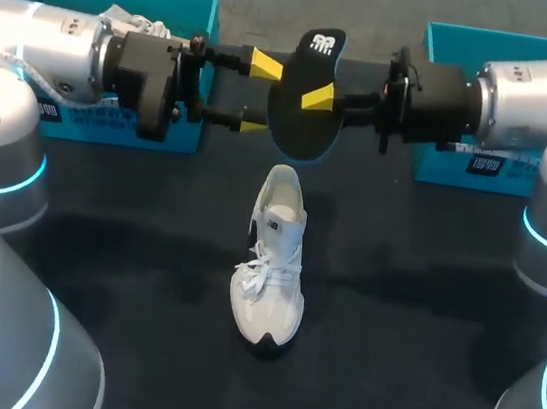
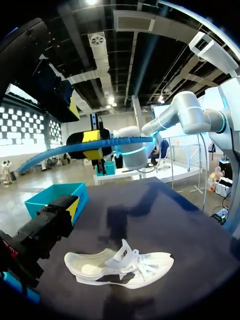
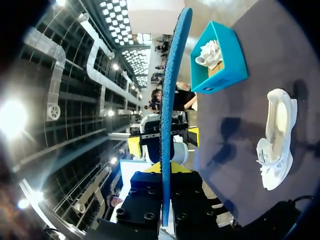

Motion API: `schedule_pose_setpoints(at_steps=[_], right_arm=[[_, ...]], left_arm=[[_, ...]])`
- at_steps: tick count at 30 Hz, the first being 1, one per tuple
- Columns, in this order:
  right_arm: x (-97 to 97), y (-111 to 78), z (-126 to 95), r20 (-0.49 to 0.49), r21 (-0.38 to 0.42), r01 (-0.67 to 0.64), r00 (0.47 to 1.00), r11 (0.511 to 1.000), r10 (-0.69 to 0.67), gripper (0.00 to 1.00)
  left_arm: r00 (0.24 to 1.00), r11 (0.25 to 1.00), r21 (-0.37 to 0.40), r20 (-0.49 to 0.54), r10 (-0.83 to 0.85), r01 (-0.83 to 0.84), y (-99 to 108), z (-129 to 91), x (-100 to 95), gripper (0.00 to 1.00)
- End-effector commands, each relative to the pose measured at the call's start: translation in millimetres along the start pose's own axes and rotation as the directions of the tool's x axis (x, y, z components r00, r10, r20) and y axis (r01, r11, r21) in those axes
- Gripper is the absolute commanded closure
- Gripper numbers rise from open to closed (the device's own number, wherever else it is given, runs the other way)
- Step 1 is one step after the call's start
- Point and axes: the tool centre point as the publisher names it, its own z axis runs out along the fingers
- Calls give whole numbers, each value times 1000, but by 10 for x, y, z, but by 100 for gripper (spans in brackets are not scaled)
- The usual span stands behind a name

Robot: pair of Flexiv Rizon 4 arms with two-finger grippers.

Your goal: Take the shoe out of the shoebox, open the shoe tongue, remove and reinsert the insole, then place the shoe into the shoebox

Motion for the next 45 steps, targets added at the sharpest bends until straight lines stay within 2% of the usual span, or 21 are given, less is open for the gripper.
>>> schedule_pose_setpoints(at_steps=[1,8,16,23,29,31,32,34,35,36,38,39,41,42,45], right_arm=[[29,-84,-88,12,-18,-1,1000,1000,1,100],[49,-106,-120,25,-32,5,1000,999,-4,100],[70,-109,-168,50,-38,8,999,999,-6,100],[96,-105,-265,43,-80,31,999,996,-28,100],[94,-54,-289,45,-51,53,998,997,-51,100],[94,-45,-300,45,-45,62,997,997,-60,100],[93,-43,-302,46,-42,68,997,997,-67,100],[97,-34,-315,50,-30,86,995,996,-84,100],[97,-33,-316,51,-28,91,995,995,-89,100],[102,-29,-320,54,-20,99,994,995,-98,100],[106,-25,-323,57,-13,109,992,994,-108,100],[112,-22,-323,60,-4,117,991,993,-116,100],[116,-16,-319,66,5,130,989,991,-130,100],[123,-9,-315,78,16,143,987,990,-144,100],[129,11,-303,85,42,182,979,982,-185,100]], left_arm=[[999,1000,28,-44,6,-4,-20,-168,69,0],[994,999,38,-104,-15,19,-23,-327,233,0],[994,999,38,-104,-15,19,-23,-327,233,0],[994,999,38,-104,-15,19,-23,-327,233,0],[993,999,33,-119,-6,10,-1,-344,254,0],[988,994,104,-155,26,-10,28,-363,315,0],[987,995,99,-157,20,-5,38,-372,328,0],[981,986,164,-194,20,12,82,-416,421,0],[980,988,156,-200,15,16,88,-424,432,0],[976,979,204,-217,23,22,109,-460,494,0],[972,978,204,-234,4,45,125,-490,543,0],[969,965,257,-248,9,56,147,-527,615,0],[964,964,254,-264,-2,72,175,-561,664,0],[963,952,296,-270,0,83,192,-599,732,0],[953,947,308,-304,8,90,238,-646,818,0]])
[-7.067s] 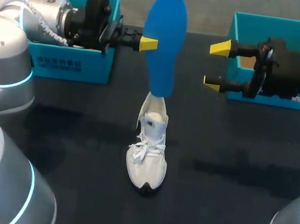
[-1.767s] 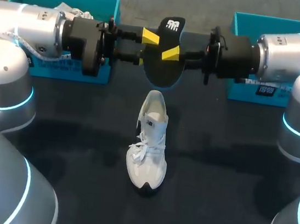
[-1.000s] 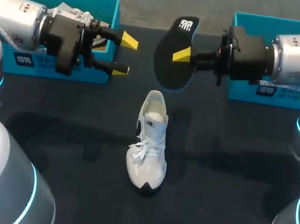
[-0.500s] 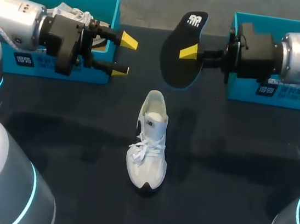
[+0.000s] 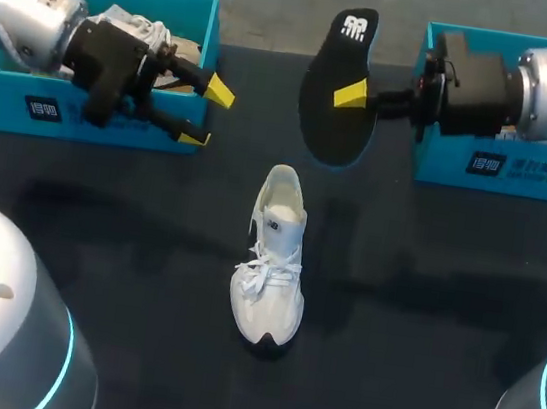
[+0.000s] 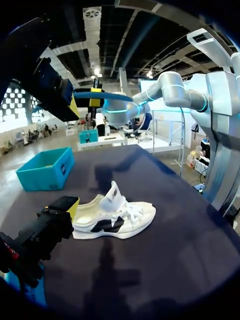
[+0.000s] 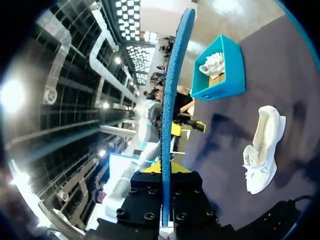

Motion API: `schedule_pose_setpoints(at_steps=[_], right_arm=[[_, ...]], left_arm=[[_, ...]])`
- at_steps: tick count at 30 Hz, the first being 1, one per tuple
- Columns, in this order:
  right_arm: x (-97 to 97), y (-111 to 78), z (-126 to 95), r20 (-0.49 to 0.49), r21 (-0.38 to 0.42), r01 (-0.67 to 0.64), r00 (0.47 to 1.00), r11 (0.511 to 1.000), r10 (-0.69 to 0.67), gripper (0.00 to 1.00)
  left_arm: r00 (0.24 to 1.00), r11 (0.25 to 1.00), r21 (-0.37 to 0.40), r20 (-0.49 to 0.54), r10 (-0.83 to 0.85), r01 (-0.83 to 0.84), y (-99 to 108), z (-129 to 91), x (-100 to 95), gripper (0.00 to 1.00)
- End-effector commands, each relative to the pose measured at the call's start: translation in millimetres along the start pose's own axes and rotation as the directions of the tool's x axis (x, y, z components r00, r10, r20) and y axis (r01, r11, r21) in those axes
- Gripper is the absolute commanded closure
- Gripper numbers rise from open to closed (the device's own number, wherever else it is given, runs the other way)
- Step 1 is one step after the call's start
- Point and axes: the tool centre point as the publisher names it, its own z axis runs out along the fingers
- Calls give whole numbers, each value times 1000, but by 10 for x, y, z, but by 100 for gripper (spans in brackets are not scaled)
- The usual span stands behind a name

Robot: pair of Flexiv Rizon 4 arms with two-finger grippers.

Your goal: Take the shoe out of the shoebox, open the shoe tongue, remove and reinsert the insole, then place the shoe into the shoebox

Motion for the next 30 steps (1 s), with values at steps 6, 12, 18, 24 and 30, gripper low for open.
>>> schedule_pose_setpoints(at_steps=[6,12,18,24,30], right_arm=[[-55,176,103,26,65,129,991,989,-131,100],[-189,279,149,27,59,128,991,990,-130,100],[-189,279,149,27,59,128,991,990,-130,100],[-189,279,149,27,59,128,991,990,-130,100],[-189,279,149,27,59,128,991,990,-130,100]], left_arm=[[999,992,128,-47,-15,21,209,-68,202,0],[998,991,133,-57,-21,29,207,-72,205,0],[997,991,131,-68,-31,39,210,-56,247,0],[996,991,125,-85,-34,44,246,-95,285,0],[997,992,121,-77,-33,42,273,-106,296,0]])
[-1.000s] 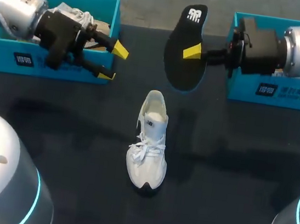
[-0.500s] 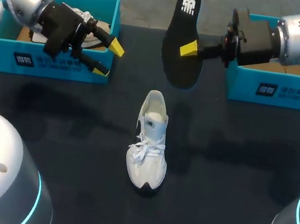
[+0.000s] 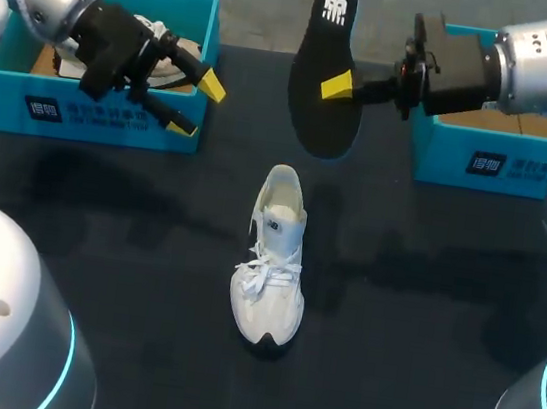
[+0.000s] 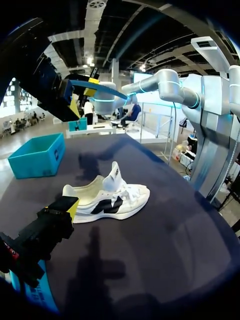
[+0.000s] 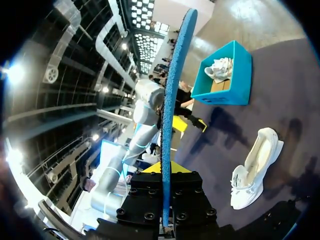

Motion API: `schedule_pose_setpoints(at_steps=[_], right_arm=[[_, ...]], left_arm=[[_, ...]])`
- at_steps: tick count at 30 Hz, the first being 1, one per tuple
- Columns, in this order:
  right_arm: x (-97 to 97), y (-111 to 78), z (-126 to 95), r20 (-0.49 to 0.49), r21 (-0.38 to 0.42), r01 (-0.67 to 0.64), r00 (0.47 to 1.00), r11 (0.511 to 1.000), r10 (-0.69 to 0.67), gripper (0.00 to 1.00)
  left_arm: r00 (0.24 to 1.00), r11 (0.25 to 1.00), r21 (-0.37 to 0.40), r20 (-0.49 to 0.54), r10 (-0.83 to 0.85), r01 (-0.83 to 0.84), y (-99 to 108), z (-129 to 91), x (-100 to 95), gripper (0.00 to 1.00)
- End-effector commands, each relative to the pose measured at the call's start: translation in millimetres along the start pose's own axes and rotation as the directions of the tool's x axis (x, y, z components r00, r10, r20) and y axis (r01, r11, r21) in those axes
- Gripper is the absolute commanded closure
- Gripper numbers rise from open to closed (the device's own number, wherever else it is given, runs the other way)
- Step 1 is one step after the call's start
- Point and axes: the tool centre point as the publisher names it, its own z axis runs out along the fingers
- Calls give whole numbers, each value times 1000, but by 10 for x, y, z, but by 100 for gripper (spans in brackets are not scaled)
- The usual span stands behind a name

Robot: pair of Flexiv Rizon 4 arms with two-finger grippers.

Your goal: Take the shoe out of the shoebox, open the shoe tongue, remove and reinsert the insole, then place the shoe into the shoebox

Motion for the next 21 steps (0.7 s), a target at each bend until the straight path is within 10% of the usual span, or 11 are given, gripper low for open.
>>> schedule_pose_setpoints(at_steps=[1,21], right_arm=[[2,0,17,2,-1,-1,1000,1000,1,100],[-482,366,327,81,-89,455,890,886,-449,100]], left_arm=[[1000,1000,4,9,4,-4,27,-9,6,0],[1000,1000,4,-16,12,-12,242,-92,268,0]])
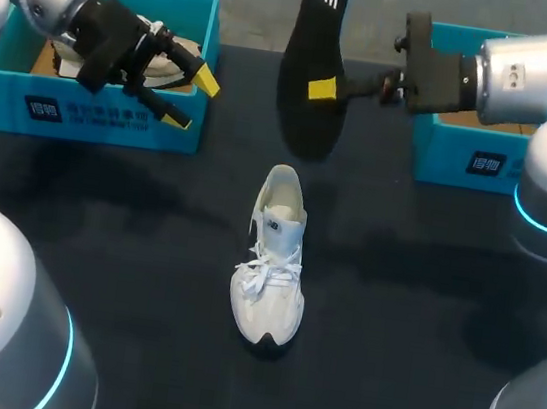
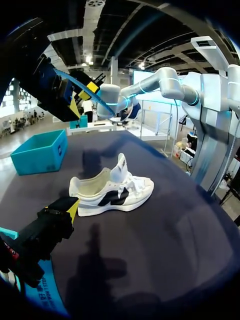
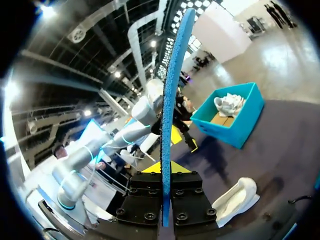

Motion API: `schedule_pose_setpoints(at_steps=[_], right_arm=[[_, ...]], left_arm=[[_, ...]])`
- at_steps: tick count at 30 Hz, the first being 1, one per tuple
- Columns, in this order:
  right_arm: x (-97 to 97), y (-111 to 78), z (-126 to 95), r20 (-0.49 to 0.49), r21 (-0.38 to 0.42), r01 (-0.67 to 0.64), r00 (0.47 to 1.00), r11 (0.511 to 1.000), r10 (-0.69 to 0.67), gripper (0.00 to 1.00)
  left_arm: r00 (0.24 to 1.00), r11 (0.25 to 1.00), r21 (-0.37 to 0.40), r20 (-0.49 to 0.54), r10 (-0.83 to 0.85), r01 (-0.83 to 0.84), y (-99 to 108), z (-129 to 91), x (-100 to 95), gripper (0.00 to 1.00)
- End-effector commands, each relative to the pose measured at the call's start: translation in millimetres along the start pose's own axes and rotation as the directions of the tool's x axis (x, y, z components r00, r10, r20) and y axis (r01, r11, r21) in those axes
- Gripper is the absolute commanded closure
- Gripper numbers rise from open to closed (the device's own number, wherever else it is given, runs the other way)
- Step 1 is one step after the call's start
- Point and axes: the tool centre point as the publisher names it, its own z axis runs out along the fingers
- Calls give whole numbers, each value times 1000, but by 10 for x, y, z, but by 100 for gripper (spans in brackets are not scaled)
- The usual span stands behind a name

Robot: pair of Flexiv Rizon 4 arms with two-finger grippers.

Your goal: Take the shoe out of the shoebox, open the shoe tongue, remove and reinsert the insole, then place the shoe into the shoebox

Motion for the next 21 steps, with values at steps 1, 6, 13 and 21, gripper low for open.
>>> schedule_pose_setpoints(at_steps=[1,6,13,21], right_arm=[[-103,25,149,-6,-3,16,1000,1000,-16,100],[-353,-48,308,-19,8,29,999,1000,-29,100],[-515,-94,365,-1,7,61,998,998,-61,100],[-639,-205,435,13,7,76,997,997,-76,100]], left_arm=[[1000,1000,2,7,4,-4,42,20,65,0],[1000,1000,-16,4,-14,14,153,63,213,0],[1000,999,34,-21,6,-5,215,137,296,0],[999,999,34,-40,3,-1,265,227,387,0]])
